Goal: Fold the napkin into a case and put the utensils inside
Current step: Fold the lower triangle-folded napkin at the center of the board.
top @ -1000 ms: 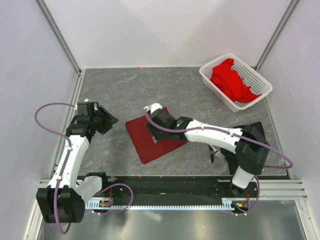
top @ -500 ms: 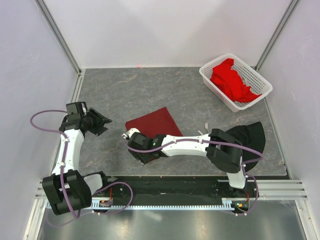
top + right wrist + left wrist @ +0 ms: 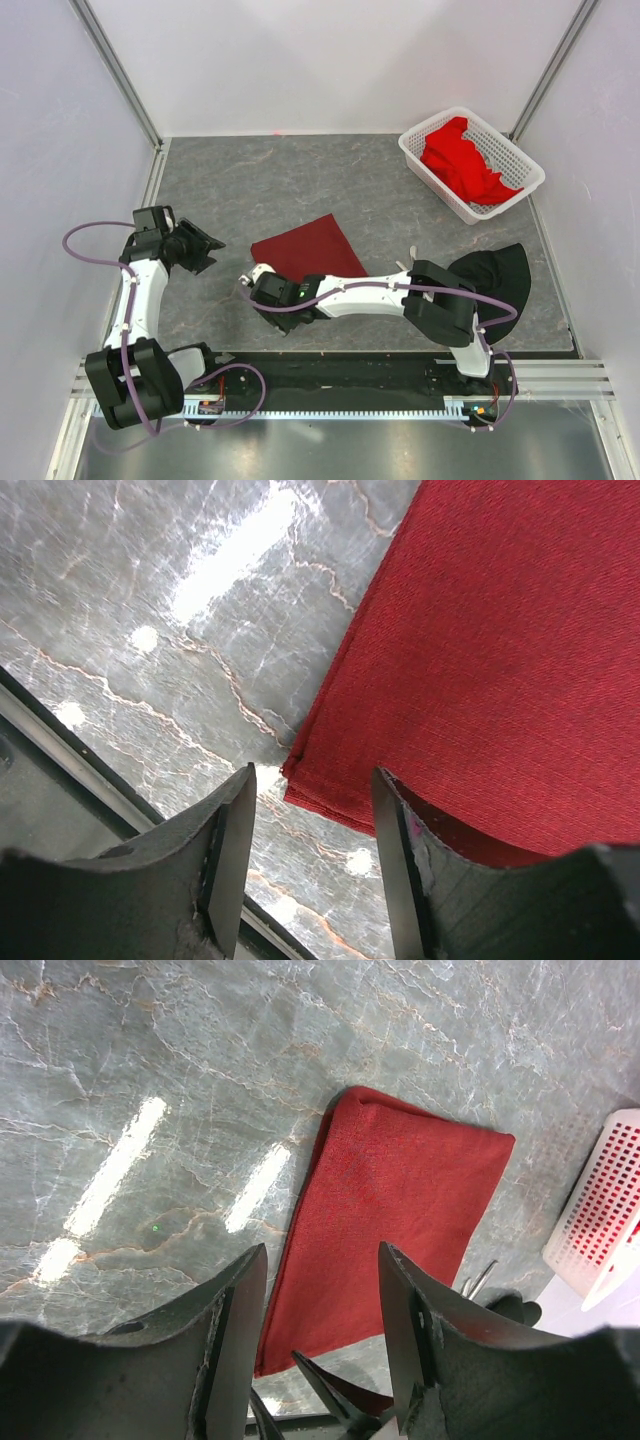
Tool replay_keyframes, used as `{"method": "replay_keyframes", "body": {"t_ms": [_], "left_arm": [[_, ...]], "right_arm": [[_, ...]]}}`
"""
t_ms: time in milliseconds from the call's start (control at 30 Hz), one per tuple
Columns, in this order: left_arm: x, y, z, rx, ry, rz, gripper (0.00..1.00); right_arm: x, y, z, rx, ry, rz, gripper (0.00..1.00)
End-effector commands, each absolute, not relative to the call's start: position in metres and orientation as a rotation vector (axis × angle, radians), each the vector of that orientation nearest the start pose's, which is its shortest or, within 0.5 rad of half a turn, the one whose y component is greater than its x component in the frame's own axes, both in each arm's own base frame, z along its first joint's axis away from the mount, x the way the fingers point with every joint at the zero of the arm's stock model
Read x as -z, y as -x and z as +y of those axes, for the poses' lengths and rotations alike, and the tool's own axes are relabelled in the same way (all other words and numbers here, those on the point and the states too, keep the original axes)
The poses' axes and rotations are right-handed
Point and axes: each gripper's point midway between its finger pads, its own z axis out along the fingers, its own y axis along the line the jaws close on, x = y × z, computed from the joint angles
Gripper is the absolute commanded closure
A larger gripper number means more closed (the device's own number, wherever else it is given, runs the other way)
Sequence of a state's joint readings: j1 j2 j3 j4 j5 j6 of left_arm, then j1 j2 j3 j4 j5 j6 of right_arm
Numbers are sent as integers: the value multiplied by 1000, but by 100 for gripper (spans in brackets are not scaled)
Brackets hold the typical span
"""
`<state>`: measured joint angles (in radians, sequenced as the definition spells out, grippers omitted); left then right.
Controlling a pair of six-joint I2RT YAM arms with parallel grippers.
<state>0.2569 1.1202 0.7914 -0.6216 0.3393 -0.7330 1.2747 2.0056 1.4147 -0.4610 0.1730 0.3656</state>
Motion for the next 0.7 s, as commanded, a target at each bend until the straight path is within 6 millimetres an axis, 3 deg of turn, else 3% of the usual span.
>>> {"method": "replay_keyframes", "body": {"t_ms": [0,167,200,367,533,667], "left_arm": [[-123,-279,-12,619,1031,2315,45],[-124,-282,-12,630,1026,2314,44],[-123,-282,-13,634,1021,2318,44],[-121,-281,-20,695,980,2318,44],[-116,-281,-34,812,936,2311,43],[-109,-281,-41,862,927,2319,42]], "right_arm": [[-19,-144,431,-316,1106,2417,41],[6,-140,413,-209,1115,2446,45],[10,-141,408,-176,1109,2445,57],[21,-147,400,-86,1080,2447,75],[-13,-157,418,-167,998,2397,100],[-61,-162,434,-358,906,2359,100]]}}
